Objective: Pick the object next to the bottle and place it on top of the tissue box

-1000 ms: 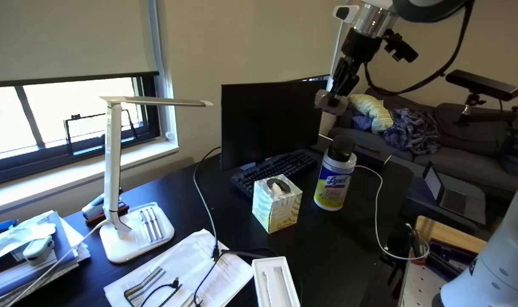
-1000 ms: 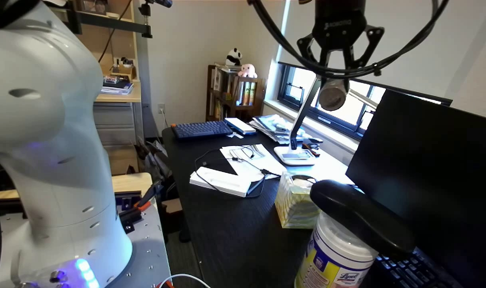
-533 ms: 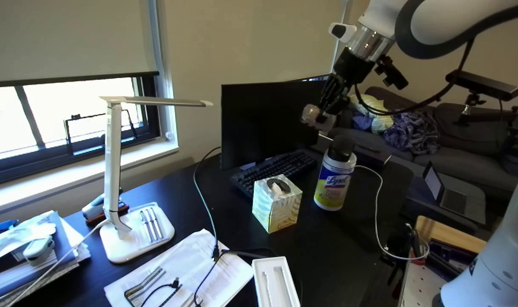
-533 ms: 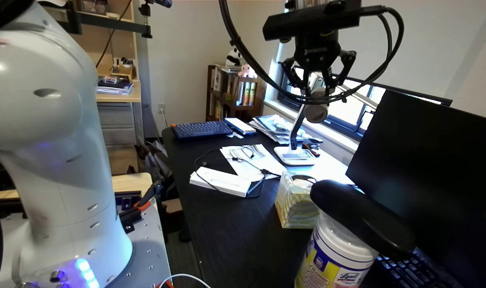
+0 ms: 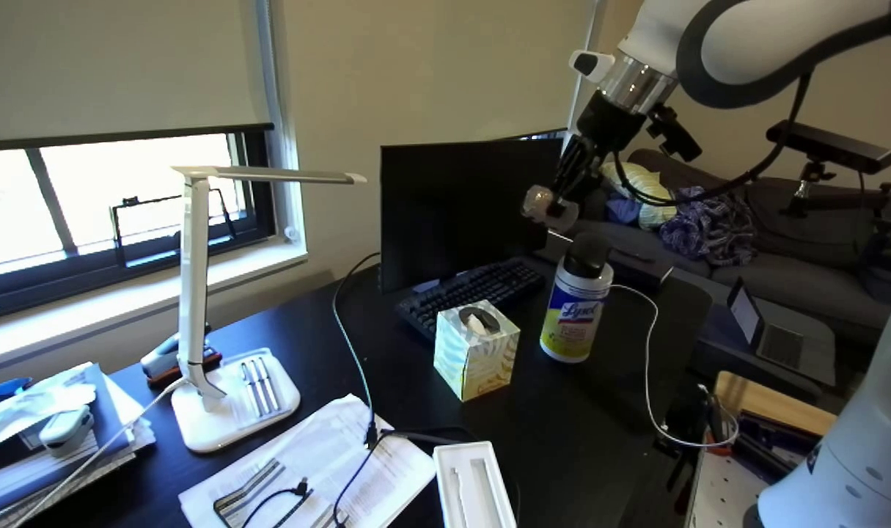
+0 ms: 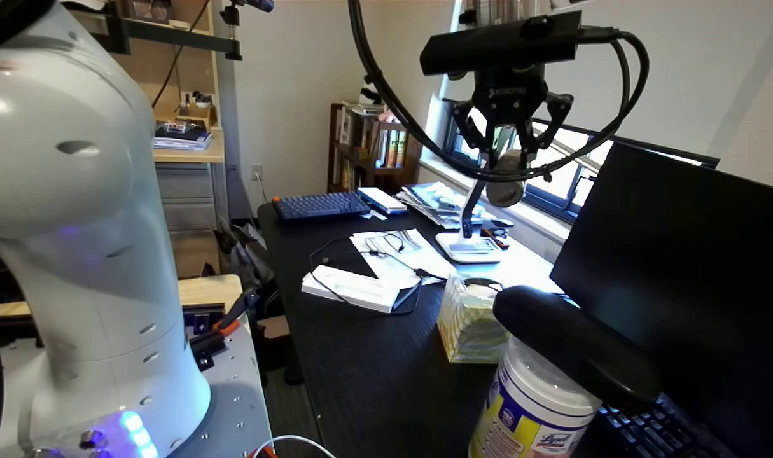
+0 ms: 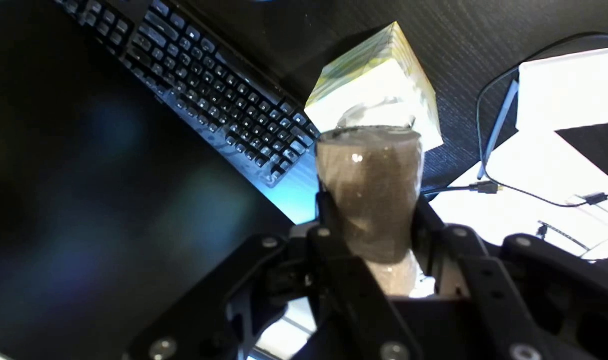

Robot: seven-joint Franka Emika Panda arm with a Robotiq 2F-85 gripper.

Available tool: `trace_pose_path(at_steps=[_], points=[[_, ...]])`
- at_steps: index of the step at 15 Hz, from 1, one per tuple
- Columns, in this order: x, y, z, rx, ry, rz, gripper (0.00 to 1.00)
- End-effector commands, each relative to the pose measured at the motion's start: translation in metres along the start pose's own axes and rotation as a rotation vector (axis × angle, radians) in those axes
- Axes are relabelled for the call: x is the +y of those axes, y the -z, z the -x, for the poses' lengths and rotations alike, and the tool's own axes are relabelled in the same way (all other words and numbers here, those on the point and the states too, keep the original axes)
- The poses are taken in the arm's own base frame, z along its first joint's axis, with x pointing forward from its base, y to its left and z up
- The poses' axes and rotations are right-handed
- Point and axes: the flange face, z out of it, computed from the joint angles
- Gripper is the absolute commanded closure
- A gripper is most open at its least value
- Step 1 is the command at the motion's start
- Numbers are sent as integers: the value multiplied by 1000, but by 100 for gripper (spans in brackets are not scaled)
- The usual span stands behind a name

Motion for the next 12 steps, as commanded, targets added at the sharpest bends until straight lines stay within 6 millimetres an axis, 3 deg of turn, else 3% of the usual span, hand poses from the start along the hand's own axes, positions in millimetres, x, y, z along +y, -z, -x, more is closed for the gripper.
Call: trace_pose_path(at_steps=[1,8,12], points=[[-9,-30,-7,-29,-66,-5,88],[-49,-102,-23,-145,-171,-44,88],[-51,-134,-16,-181,-218,-93,88]])
